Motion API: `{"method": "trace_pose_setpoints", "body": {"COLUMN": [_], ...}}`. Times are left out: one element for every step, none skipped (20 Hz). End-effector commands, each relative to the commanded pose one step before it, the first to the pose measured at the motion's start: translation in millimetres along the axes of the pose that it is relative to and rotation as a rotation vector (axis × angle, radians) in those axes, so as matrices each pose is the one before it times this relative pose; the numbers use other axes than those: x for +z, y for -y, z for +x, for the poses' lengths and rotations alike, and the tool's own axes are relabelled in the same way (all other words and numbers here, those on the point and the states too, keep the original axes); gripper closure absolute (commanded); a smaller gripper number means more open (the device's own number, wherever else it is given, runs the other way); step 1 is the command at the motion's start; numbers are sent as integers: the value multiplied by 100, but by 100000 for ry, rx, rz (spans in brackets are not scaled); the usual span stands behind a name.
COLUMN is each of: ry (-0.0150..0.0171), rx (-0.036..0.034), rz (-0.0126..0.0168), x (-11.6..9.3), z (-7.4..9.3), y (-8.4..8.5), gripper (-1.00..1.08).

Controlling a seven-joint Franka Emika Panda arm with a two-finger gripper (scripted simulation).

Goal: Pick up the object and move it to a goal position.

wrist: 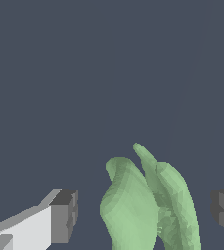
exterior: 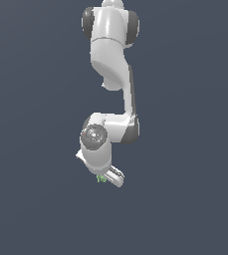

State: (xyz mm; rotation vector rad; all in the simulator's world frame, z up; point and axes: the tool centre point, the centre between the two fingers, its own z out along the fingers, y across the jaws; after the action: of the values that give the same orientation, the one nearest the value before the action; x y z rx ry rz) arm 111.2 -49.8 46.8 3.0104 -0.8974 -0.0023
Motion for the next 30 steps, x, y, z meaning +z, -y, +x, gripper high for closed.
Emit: {"method": "trace_pose_setpoints", "body": {"ry": [-125,0,0,0,0,0,0,0,0,0,0,0,0,0,0,0,0,0,0,0,0,0,0,0,0,0,0,0,0,0], "rx": [72,0,0,0,0,0,0,0,0,0,0,0,0,0,0,0,0,0,0,0,0,0,0,0,0,0,0,0,0,0], "rz": [73,0,0,0,0,0,0,0,0,0,0,0,0,0,0,0,0,0,0,0,0,0,0,0,0,0,0,0,0,0], "x": [740,112,22,-67,-87,-32,0,0,0,0,0,0,0,0,0,0,-2,-25,-74,-123,-173,-224,-275,-328,-381,-436,-493,-551,-612,-674], "z": [40,17,29,41,32,10,0,0,0,0,0,0,0,0,0,0,-4,-5,-14,-23,-32,-42,-51,-61,-71,-81,-91,-102,-113,-124], "y": [19,17,17,17,10,3,0,0,0,0,0,0,0,0,0,0,-4,-2,-6,-10,-14,-19,-23,-27,-32,-36,-41,-45,-50,-55], "gripper": [-92,-92,-92,-92,-92,-92,108,108,108,108,108,108,108,108,108,108,108,108,108,108,108,108,108,108,108,108,108,108,108,108]}}
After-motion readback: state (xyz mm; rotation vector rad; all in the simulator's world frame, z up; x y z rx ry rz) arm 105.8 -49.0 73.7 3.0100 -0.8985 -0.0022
